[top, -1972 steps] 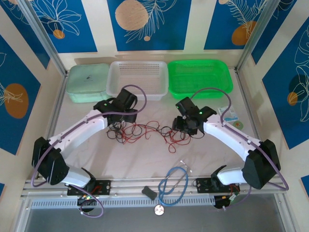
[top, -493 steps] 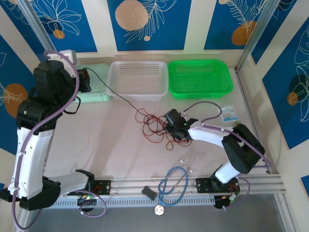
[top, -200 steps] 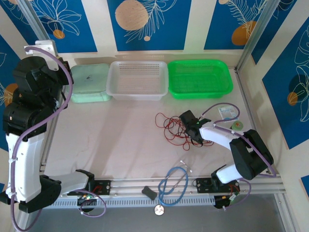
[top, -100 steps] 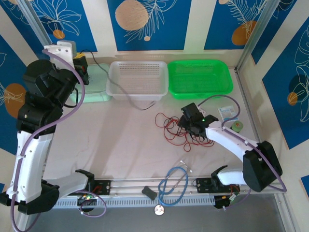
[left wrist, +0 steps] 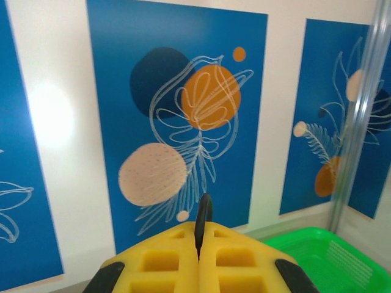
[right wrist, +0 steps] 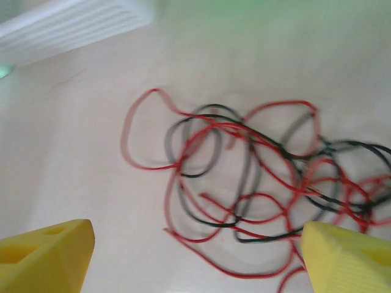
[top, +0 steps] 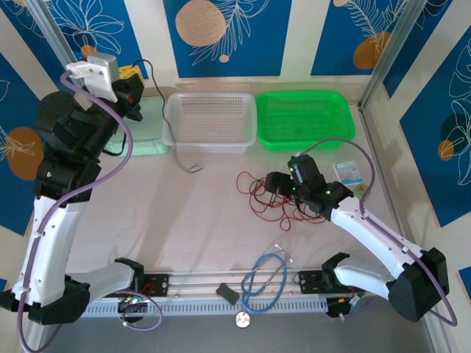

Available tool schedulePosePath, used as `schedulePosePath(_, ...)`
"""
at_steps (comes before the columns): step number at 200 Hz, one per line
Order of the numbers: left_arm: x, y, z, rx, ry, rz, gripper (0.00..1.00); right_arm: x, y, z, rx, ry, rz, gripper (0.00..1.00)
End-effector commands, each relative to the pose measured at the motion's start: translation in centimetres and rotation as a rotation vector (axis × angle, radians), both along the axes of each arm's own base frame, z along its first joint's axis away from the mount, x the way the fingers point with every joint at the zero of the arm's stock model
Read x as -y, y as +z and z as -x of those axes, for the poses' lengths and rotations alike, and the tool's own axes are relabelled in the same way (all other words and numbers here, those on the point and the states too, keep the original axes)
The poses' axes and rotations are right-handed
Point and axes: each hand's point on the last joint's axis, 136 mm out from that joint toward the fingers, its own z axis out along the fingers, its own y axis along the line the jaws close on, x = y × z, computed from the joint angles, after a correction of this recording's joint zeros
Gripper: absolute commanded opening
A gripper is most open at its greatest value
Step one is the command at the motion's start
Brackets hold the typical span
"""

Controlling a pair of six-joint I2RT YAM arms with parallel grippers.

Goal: Untangle the cables
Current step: Place the cable in the container.

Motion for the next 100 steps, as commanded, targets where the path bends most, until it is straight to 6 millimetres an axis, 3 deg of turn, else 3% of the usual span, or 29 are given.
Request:
schedulePosePath(1,1.8,0.1,0.2,-0.016,-0.109,0.015,0.0,-5.5,6.0,0.2,0.269,0.38,0.024,0.89)
schedulePosePath(30,2.9,-0.6,0.2,-0.059,-0.176,0.02,0.0,-11.1,10.8,0.8,0.48,0.621,0.012,0.9)
schedulePosePath(59,3.2,-1.0,0.3,-0.084,-0.196,0.026,0.0,-16.3,15.9,-0.1,0.666,0.708,-0.109,0.92)
schedulePosePath(80,3.2,-0.9,0.7,-0.087,-0.204,0.033,0.0,-19.2,17.8,-2.1,0.731,0.686,-0.134,0.94)
schedulePosePath(100,3.2,-0.6,1.1,-0.083,-0.211,0.036,0.0,-21.2,18.1,-5.3,0.743,0.622,-0.116,0.94)
